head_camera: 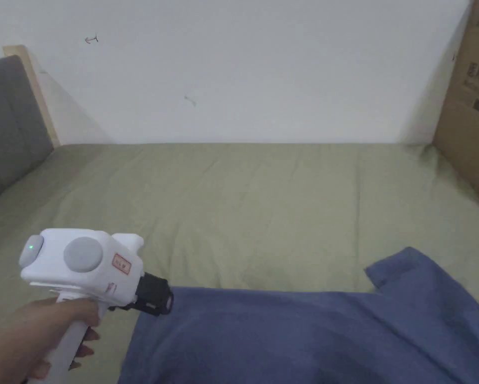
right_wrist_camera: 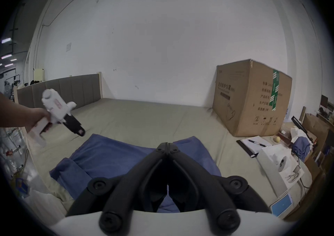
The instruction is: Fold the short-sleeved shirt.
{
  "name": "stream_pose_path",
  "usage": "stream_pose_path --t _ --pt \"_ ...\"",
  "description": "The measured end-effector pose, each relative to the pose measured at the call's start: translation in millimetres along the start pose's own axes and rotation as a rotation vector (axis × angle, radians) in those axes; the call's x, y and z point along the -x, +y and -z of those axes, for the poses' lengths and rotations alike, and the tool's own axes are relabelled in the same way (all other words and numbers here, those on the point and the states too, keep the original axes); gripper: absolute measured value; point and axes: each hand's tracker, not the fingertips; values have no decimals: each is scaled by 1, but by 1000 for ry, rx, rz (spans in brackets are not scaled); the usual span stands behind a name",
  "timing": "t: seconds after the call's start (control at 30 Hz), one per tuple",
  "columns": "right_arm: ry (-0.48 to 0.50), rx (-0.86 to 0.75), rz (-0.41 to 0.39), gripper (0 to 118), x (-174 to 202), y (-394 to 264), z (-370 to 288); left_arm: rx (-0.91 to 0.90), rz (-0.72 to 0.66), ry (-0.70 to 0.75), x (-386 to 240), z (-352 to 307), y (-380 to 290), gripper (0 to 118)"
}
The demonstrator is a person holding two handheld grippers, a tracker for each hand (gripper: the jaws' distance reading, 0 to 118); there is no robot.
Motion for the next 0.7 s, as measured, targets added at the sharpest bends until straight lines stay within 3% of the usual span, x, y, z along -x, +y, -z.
stream_pose_path --t 0.03,0.2,0.33,0.47,0.53,0.57,0.6,0.7 --pt "13 21 5 0 0 -3 7 13 1 24 5 19 9 115" --pt "25 93 -23 0 5 -20 34 28 -94 -4 24 78 31 113" --pt "24 137 -49 0 9 -31 49 90 -29 34 19 106 28 113" --pt "32 174 -11 0 2 -37 52 2 17 83 6 81 19 96" --pt "35 174 -2 0 -3 -35 52 -32 79 46 -1 70 16 59" --pt "36 173 1 0 -5 -34 52 -37 98 52 -3 66 14 25" --pt "36 171 2 0 -8 -31 53 -32 107 5 -6 64 13 3" --pt "58 142 40 0 -31 -17 64 -77 115 28 -22 50 3 3"
